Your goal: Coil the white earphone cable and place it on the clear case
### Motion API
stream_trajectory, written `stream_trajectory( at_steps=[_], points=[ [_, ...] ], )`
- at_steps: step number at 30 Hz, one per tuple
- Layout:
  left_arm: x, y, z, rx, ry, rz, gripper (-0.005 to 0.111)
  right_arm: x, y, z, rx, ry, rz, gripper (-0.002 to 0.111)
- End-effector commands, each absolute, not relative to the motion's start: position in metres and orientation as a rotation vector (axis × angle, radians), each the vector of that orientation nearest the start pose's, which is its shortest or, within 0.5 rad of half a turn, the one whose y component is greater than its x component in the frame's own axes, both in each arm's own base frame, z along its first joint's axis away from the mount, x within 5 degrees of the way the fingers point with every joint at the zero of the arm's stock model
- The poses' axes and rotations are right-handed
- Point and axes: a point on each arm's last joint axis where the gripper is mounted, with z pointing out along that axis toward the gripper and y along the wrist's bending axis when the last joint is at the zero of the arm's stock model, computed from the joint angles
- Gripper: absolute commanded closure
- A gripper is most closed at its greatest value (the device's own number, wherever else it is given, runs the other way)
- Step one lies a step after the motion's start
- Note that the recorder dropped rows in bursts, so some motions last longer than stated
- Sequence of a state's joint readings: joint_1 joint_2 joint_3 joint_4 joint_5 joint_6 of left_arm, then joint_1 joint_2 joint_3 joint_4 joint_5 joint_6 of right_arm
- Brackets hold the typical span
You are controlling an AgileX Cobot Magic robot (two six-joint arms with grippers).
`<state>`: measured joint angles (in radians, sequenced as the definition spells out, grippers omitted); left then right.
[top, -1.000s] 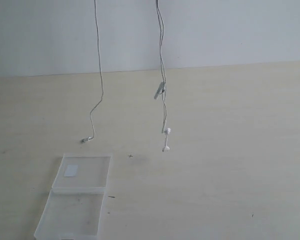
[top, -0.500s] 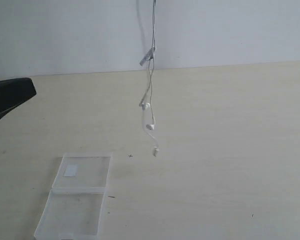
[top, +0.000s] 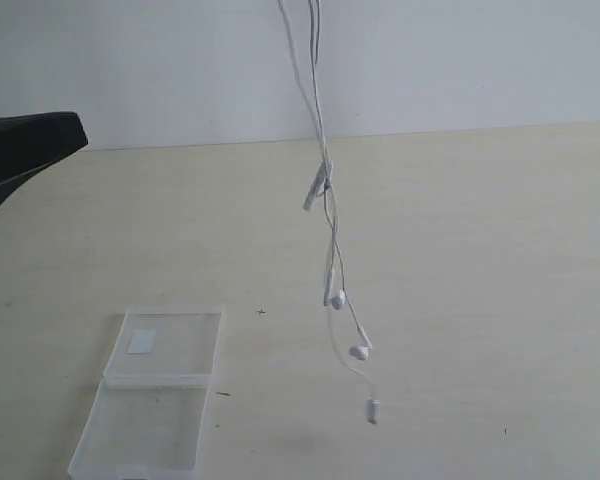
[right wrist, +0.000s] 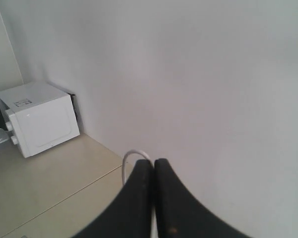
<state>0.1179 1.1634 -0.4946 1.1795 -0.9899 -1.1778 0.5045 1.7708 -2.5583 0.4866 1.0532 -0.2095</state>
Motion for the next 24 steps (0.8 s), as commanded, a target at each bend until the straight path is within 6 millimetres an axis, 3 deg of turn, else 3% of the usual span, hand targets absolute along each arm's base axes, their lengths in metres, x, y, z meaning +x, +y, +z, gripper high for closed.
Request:
stream_trajectory(
  at_steps=[1,7,10,24],
  points=[
    [0.223,-0.055,0.284,0.526,1.599,-0.812,0.097,0.265,0.189,0.589,-0.684,1.576,0.775,0.108],
    [0.237,-0.073,0.283,0.621,1.607,-0.783,0.05,0.265,0.189,0.591,-0.675,1.564,0.776,0.108],
    [0.239,-0.077,0.283,0.615,1.611,-0.782,0.036,0.266,0.189,0.591,-0.669,1.556,0.777,0.108],
    [0.246,-0.077,0.291,0.562,1.564,-0.751,0.035,0.267,0.188,0.596,-0.635,1.51,0.782,0.108]
  ],
)
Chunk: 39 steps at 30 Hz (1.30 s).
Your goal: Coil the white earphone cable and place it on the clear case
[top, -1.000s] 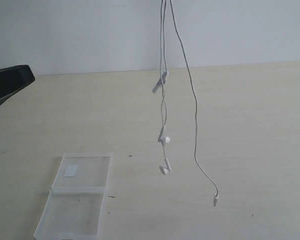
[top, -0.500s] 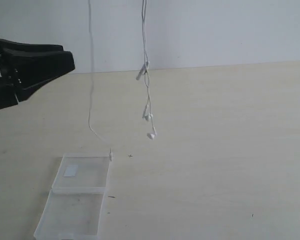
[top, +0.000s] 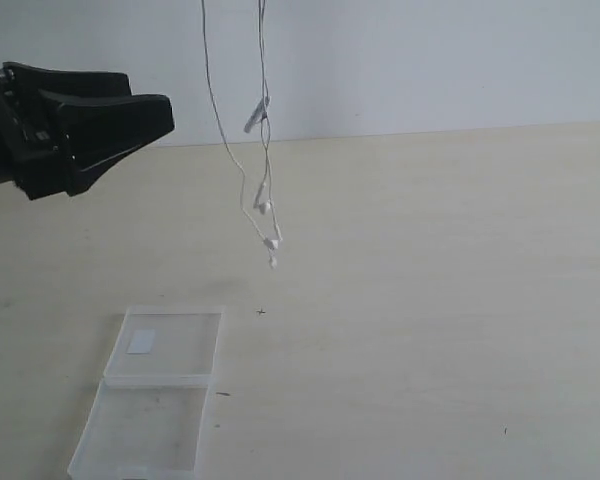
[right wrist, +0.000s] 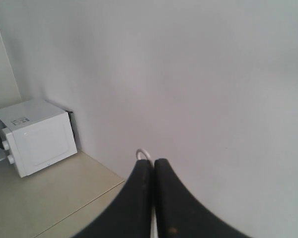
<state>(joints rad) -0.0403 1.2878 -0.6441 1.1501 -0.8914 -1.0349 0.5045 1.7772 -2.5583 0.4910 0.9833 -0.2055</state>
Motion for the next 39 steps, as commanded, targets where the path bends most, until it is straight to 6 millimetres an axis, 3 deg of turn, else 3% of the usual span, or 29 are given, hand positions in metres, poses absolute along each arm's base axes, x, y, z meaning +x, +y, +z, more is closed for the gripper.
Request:
stream_trajectory(
  at_steps=[1,8,19,23,28,33,39],
  points=[
    [0.247,-0.079,0.293,0.567,1.557,-0.753,0.035,0.267,0.188,0.596,-0.635,1.51,0.782,0.108],
    [0.248,-0.102,0.304,0.642,1.517,-0.795,0.035,0.267,0.188,0.596,-0.634,1.508,0.782,0.108],
    [0.272,-0.142,0.288,0.714,1.558,-0.897,0.035,0.267,0.188,0.597,-0.633,1.506,0.784,0.108],
    [0.292,-0.144,0.286,0.665,1.59,-0.863,0.035,0.267,0.188,0.597,-0.627,1.499,0.784,0.108],
    [0.299,-0.139,0.277,0.608,1.697,-0.782,0.035,0.269,0.187,0.598,-0.62,1.494,0.758,0.108],
    [0.303,-0.147,0.283,0.627,1.603,-0.903,0.035,0.268,0.188,0.6,-0.612,1.477,0.787,0.108],
    [0.304,-0.153,0.275,0.667,1.595,-0.97,0.035,0.268,0.187,0.6,-0.61,1.478,0.775,0.108]
  ],
)
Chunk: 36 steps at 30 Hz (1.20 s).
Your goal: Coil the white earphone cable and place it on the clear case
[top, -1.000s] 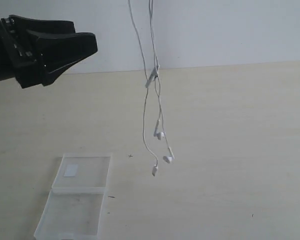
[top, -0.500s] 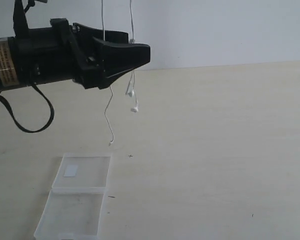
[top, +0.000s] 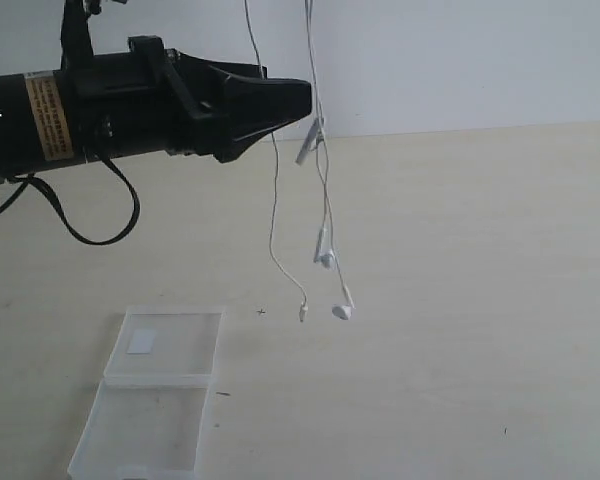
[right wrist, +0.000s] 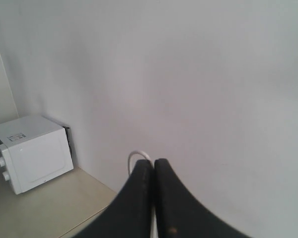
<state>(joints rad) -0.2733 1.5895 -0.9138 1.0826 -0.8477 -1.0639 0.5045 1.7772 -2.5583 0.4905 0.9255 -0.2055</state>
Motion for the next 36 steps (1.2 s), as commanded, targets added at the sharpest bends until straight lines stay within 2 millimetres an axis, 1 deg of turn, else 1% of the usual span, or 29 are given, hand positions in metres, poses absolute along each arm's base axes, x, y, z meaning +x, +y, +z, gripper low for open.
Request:
stream_trajectory(
  at_steps=[1,7,12,16,21,25,30,34,36],
  points=[
    [0.304,-0.153,0.275,0.67,1.595,-0.972,0.035,0.268,0.187,0.6,-0.61,1.478,0.775,0.108],
    [0.301,-0.154,0.274,0.718,1.593,-0.978,0.035,0.268,0.187,0.599,-0.612,1.477,0.771,0.108],
    [0.303,-0.154,0.275,0.685,1.584,-0.986,0.035,0.268,0.187,0.599,-0.612,1.478,0.766,0.108],
    [0.31,-0.154,0.278,0.633,1.577,-0.984,0.035,0.268,0.187,0.6,-0.613,1.476,0.783,0.108],
    [0.323,-0.152,0.281,0.609,1.614,-0.897,0.035,0.268,0.187,0.6,-0.613,1.476,0.781,0.108],
    [0.325,-0.153,0.286,0.61,1.599,-0.893,0.035,0.268,0.187,0.6,-0.612,1.475,0.781,0.108],
    [0.325,-0.152,0.285,0.604,1.617,-0.887,0.035,0.268,0.187,0.6,-0.611,1.475,0.774,0.108],
    [0.323,-0.155,0.29,0.618,1.566,-0.939,0.035,0.268,0.187,0.6,-0.609,1.472,0.778,0.108],
    [0.321,-0.161,0.291,0.638,1.546,-0.969,0.035,0.268,0.187,0.6,-0.61,1.472,0.78,0.108]
  ],
)
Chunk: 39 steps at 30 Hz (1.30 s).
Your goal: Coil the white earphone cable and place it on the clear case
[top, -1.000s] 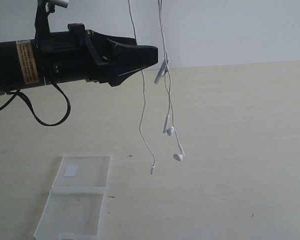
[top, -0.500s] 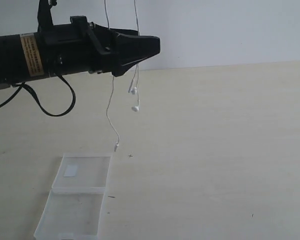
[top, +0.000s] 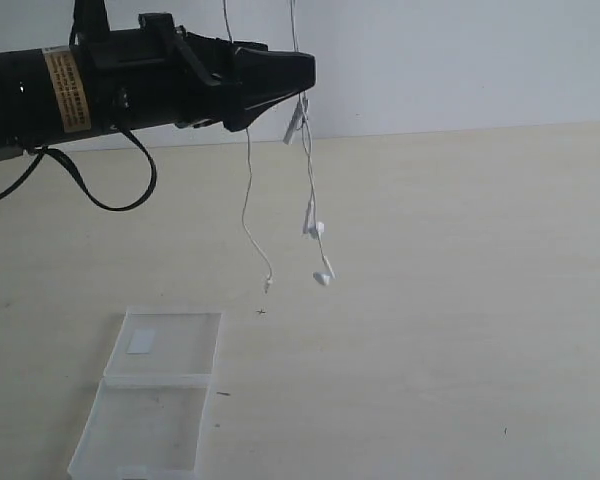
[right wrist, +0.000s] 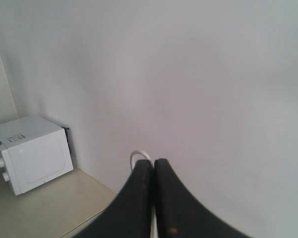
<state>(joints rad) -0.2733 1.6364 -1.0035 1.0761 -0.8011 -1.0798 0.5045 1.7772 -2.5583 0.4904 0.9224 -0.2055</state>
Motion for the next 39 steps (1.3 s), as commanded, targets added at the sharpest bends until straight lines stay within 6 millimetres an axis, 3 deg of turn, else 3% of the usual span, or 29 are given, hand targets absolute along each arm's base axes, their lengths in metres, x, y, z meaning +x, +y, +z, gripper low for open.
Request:
stream_trajectory(
  at_steps=[1,6,13,14,16,19,26,30,39],
  points=[
    [0.32,-0.164,0.292,0.648,1.544,-0.973,0.035,0.268,0.187,0.6,-0.61,1.472,0.78,0.108],
    [0.314,-0.179,0.287,0.692,1.551,-0.992,0.035,0.268,0.187,0.6,-0.61,1.472,0.78,0.108],
    [0.315,-0.181,0.285,0.691,1.568,-0.977,0.038,0.268,0.187,0.599,-0.613,1.479,0.774,0.108],
    [0.316,-0.18,0.284,0.685,1.581,-0.963,0.042,0.268,0.187,0.599,-0.615,1.481,0.772,0.108],
    [0.318,-0.179,0.282,0.672,1.608,-0.935,0.062,0.269,0.186,0.598,-0.62,1.494,0.744,0.108],
    [0.319,-0.177,0.28,0.659,1.636,-0.911,0.106,0.271,0.184,0.594,-0.628,1.528,0.684,0.108],
    [0.315,-0.173,0.29,0.669,1.63,-0.855,0.107,0.273,0.182,0.59,-0.629,1.575,0.665,0.108],
    [0.313,-0.163,0.298,0.644,1.701,-0.707,0.107,0.274,0.178,0.588,-0.614,1.608,0.603,0.108],
    [0.303,-0.156,0.308,0.674,1.757,-0.634,0.107,0.256,0.137,0.601,-0.4,1.697,0.34,0.108]
  ],
)
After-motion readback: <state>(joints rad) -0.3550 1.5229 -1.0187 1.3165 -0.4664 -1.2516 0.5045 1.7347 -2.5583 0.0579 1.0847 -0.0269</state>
